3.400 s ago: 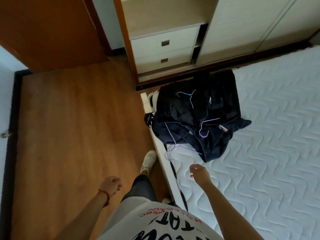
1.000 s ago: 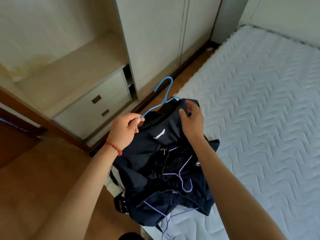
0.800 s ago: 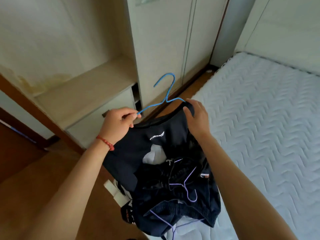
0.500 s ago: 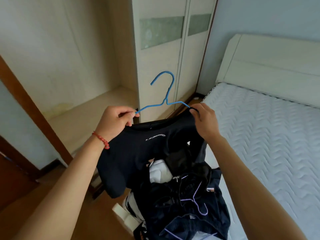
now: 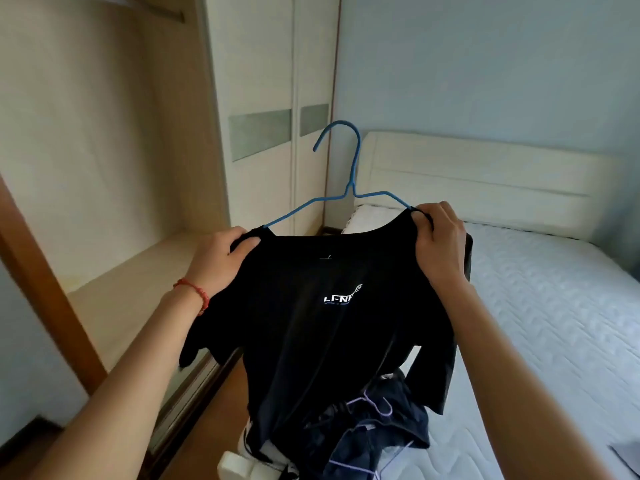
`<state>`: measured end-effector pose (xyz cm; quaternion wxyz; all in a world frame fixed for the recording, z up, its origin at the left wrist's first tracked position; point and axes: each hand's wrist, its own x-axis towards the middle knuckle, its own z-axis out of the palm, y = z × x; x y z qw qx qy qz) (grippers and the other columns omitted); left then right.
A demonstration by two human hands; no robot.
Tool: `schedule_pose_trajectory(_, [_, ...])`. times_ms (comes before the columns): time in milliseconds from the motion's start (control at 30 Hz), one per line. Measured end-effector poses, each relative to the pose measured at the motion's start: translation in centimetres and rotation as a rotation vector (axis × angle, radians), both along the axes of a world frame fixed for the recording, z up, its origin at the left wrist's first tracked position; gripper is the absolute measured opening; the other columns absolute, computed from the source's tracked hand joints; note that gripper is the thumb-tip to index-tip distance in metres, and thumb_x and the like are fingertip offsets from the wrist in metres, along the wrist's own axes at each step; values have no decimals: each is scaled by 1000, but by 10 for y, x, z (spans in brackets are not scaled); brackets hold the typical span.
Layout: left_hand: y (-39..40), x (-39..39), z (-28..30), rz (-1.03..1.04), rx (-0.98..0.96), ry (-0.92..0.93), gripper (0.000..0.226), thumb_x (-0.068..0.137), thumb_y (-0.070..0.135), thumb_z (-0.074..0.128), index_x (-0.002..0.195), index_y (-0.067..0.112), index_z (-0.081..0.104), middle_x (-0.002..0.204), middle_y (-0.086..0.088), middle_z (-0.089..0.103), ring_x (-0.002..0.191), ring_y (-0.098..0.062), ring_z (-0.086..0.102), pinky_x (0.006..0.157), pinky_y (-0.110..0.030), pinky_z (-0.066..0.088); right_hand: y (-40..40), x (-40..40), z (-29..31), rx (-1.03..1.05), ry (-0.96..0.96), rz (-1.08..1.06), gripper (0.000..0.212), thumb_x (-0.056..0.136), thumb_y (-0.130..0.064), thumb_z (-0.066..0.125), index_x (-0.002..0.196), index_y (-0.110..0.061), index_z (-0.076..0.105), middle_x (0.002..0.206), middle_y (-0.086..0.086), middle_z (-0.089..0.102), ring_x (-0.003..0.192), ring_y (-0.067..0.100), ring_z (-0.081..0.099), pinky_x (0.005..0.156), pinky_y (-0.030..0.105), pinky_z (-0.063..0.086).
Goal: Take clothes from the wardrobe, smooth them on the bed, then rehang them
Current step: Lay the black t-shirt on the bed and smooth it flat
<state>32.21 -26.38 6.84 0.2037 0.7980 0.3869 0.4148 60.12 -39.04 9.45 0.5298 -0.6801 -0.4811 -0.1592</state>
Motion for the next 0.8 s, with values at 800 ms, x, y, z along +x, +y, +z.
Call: schedule_pose_trajectory(800, [-396, 305, 67, -536, 249, -192, 37, 79, 45, 48, 77, 14, 67, 62, -6, 60, 69, -28, 60, 61, -32, 40, -574, 159, 34, -53, -98, -654, 12, 89, -8, 56, 85, -3, 66, 84, 13, 62, 78, 28, 57, 68, 19, 30])
